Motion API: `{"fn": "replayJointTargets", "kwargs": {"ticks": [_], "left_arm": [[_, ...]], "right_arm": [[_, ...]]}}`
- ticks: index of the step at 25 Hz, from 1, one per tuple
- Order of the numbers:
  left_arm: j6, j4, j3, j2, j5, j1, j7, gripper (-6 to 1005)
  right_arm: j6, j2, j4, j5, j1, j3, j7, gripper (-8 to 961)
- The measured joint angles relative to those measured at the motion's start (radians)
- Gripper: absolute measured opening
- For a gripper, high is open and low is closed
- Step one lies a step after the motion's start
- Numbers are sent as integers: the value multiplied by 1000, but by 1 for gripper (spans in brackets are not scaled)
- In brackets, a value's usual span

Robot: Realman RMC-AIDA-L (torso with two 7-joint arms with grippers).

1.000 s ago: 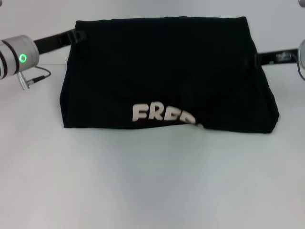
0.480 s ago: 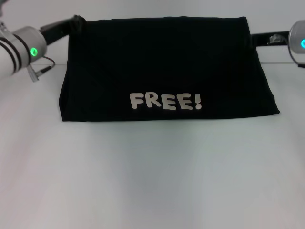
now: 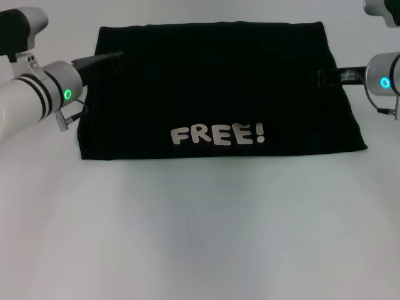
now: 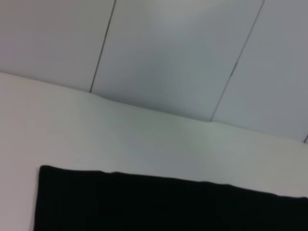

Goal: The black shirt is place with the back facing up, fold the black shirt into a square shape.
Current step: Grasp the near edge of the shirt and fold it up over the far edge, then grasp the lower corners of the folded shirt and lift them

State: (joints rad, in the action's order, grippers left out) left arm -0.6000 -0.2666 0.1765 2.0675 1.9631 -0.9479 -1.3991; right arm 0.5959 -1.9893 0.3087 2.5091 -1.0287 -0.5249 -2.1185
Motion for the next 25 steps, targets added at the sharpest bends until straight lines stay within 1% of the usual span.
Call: {"fn": "replayJointTargets", "kwargs": {"ticks": [5,6,10,11,13,16,18,20,22,23,25], "left_arm": [[15,9,26,1,3,6,0,155],[23,9,26,1,3,6,-1,160],[71,9,35,-4,4,6,-6,334],[80,8,36,-5,3,5,-6,377],[101,1,36,-9,1,3,-6,420],[111,-9,36,-23,-2,1,-7,484],[111,-11,32,-31,-3,1,-10,527],[101,-13,31,-38,-3,1,-25,569],[68,-20,51,-44,0,8,-75,612],[50,-27,62,-45,2,14,-102,689],[-33,-62,97,-46,3,43,-186,843]], "right_arm": [[6,-6,4,0,10,-3,-6,20],[6,-8,7,0,12,-3,-4,57],[1,-21,43,0,30,-1,-5,203],[0,-25,57,1,35,1,-6,242],[-2,-31,84,-5,43,4,-9,320],[2,-30,117,-47,56,-1,-12,438],[10,-24,131,-66,59,-4,-12,690],[27,-15,139,-75,60,-2,-13,691],[56,-6,143,-78,62,2,-16,691],[77,0,148,-82,65,3,-18,692],[134,9,164,-94,78,3,-20,693]]}}
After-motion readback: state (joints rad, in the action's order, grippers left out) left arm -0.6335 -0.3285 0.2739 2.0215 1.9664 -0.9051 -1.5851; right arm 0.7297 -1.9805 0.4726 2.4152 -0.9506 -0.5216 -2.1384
